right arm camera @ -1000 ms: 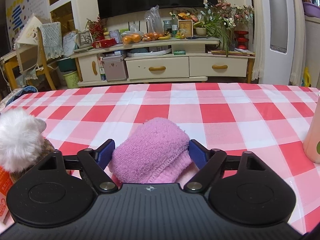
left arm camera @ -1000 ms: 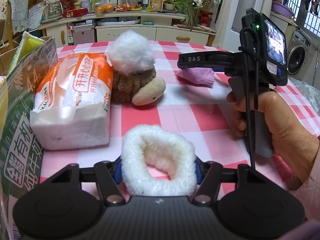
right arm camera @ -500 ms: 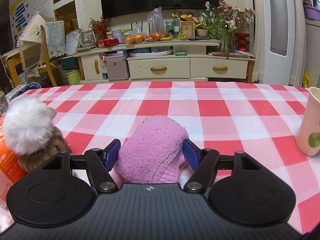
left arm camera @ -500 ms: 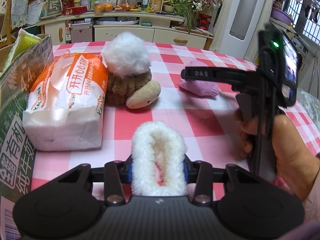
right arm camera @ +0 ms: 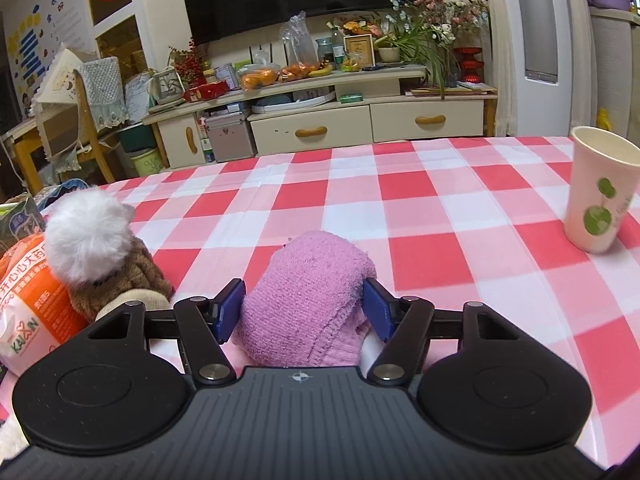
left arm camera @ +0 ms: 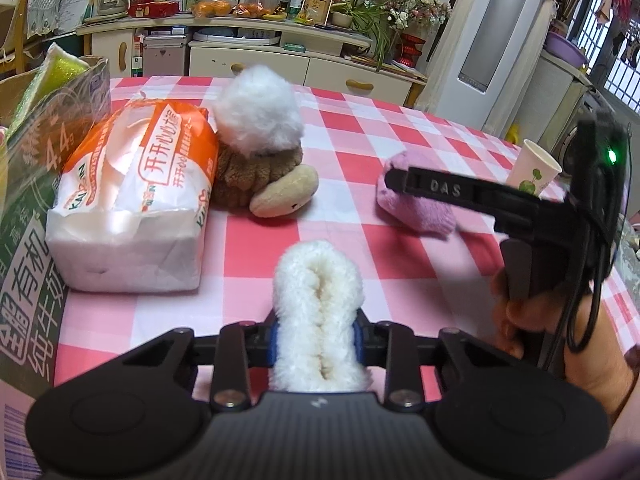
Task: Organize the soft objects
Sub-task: 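Carry the white fluffy ring and pink hat over to the cardboard box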
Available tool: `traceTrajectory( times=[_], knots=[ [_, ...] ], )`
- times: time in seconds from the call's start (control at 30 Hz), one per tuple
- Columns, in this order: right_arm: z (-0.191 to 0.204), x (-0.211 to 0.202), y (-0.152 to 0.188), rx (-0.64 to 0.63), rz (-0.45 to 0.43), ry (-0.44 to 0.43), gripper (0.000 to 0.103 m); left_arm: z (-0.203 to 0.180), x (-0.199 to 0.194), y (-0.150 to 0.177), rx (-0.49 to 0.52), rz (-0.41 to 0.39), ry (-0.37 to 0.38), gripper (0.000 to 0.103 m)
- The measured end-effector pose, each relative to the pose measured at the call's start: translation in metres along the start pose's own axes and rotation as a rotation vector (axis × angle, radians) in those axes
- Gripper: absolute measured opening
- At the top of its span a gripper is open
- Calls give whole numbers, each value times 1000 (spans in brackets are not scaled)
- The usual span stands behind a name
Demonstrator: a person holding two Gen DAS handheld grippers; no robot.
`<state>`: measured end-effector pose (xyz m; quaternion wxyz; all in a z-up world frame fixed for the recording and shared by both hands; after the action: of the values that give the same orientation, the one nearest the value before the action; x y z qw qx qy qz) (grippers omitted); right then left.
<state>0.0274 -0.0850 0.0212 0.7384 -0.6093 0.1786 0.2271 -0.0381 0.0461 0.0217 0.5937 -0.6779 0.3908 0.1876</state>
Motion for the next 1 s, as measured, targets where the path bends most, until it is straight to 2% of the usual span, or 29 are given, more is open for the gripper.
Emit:
traceTrajectory(
  times=[0.53, 1.0],
  knots=[
    [-8, -45, 24, 42, 18, 37, 77, -1, -21, -8, -14, -58, 64, 30],
    [-6, -82, 40, 63, 26, 59, 72, 12, -49, -19, -48, -135, 121, 30]
  ],
)
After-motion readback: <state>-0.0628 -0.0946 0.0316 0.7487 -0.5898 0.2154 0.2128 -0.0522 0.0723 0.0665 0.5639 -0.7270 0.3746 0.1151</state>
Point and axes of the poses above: each gripper's, at about its wrist camera, not at the fingertips, and x roughly the way its jaws point, z to its left, y to its underside, the point moved 1 cm from there along x, roughly the way its jaws point
